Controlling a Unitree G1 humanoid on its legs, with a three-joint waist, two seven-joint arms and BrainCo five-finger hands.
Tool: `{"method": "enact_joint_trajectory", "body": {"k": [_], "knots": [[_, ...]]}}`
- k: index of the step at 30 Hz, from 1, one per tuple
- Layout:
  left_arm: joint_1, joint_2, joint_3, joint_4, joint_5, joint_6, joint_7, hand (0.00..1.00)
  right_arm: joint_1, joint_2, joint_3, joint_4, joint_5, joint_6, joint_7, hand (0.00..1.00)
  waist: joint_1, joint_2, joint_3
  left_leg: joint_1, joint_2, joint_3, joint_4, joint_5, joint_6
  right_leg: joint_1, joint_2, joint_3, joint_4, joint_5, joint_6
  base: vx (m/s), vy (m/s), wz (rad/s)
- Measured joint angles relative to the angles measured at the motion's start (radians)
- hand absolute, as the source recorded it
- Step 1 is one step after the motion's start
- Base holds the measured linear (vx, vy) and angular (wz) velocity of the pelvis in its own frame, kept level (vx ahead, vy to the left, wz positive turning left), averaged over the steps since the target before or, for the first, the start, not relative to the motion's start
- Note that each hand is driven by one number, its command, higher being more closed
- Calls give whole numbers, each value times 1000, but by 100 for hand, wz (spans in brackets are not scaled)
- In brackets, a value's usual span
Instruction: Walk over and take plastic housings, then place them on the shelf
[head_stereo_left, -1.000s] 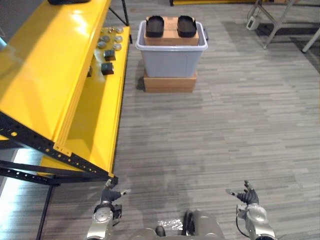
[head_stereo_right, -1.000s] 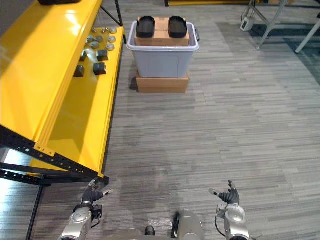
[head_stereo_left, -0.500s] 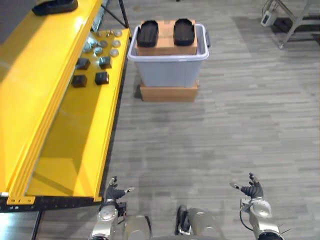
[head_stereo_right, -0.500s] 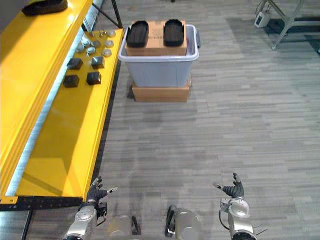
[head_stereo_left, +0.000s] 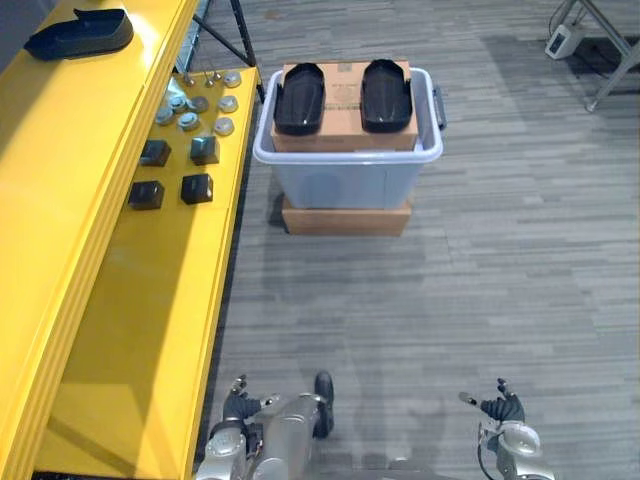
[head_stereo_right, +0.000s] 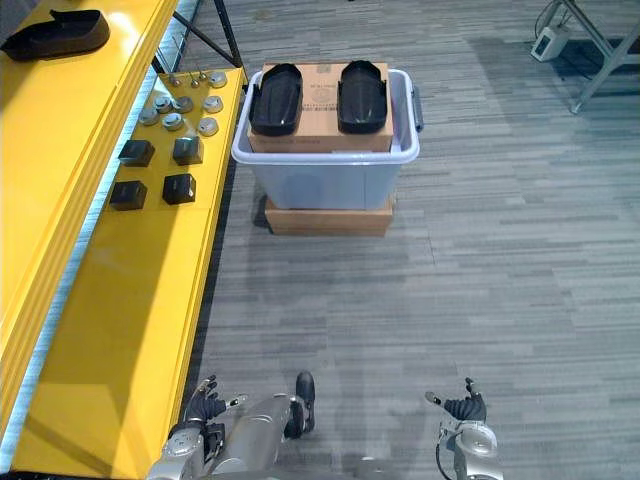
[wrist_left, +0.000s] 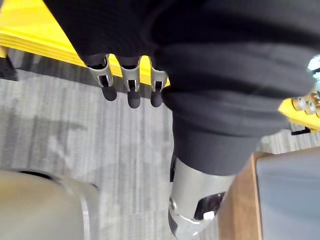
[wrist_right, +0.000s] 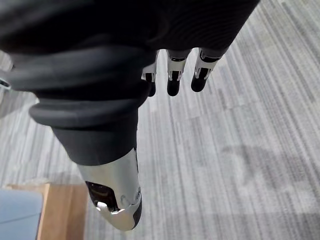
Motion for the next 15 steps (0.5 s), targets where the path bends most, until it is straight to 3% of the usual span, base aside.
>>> {"method": "enact_joint_trajectory", "body": {"k": [2,4,5,6,7,8,9,10,11,13,14,15], "knots": [[-18,5,3,4,-18,2,0,0,-3,-2,3,0,0,-6,1,0,-4,7,5,88,26,-10,-58,-18,-16,-74,29,-19,-139,-20,-23,421,-55,5],[-25,6,3,6,-19,2,1,0,-4,-7,8,1,1,-6,1,0,-22,19,14,148,59,-21,-97,-38,-26,-149,65,-29,-359,2,-4,417,-126,14],[-33,7,3,8,-18,2,2,0,-5,-5,9,1,1,-6,1,0,-31,21,16,172,75,-29,-115,-50,-39,-176,81,-26,-516,58,16,560,-223,30],[-41,11,6,9,-18,1,2,0,1,-1,9,2,1,-4,1,0,-43,12,24,200,83,-43,-132,-60,-54,-186,84,-19,-683,157,27,480,-210,44],[-40,12,6,25,-17,1,3,0,7,1,7,9,1,1,1,0,-50,5,24,236,93,-58,-159,-67,-65,-177,85,-14,-757,359,21,636,-317,34],[-46,9,5,43,-15,1,2,0,10,3,-6,9,1,8,0,0,-48,3,21,241,106,-66,-142,-67,-67,-187,108,5,-711,338,-67,547,-281,19],[-49,8,6,54,-15,2,1,0,9,6,-15,8,1,7,0,0,-46,3,20,237,112,-69,-115,-65,-71,-194,110,7,-667,303,-80,635,-334,4],[-47,7,6,68,-15,3,1,0,13,18,-36,9,1,8,0,0,-46,5,18,233,120,-72,-31,-65,-121,-191,104,-2,-585,245,-128,499,-264,20],[-41,3,7,67,-13,2,1,0,23,23,-43,9,1,9,0,0,-49,14,17,179,141,-75,139,-58,-161,-152,106,-23,-555,188,-139,494,-255,32],[-38,0,8,66,-11,1,0,0,33,30,-34,9,2,10,5,0,-46,36,17,57,192,-74,463,-30,-227,-72,129,-60,-582,158,-150,464,-222,34],[-33,0,9,63,-7,1,-1,0,33,39,-22,11,5,10,7,0,-39,41,18,-12,237,-48,659,-30,-226,-5,152,-73,-621,151,-158,425,-188,17],[-29,0,8,64,-7,2,-1,0,30,43,-21,11,11,8,13,0,-31,39,19,-53,265,-16,743,-32,-221,47,163,-73,-658,150,-159,377,-143,3]]}}
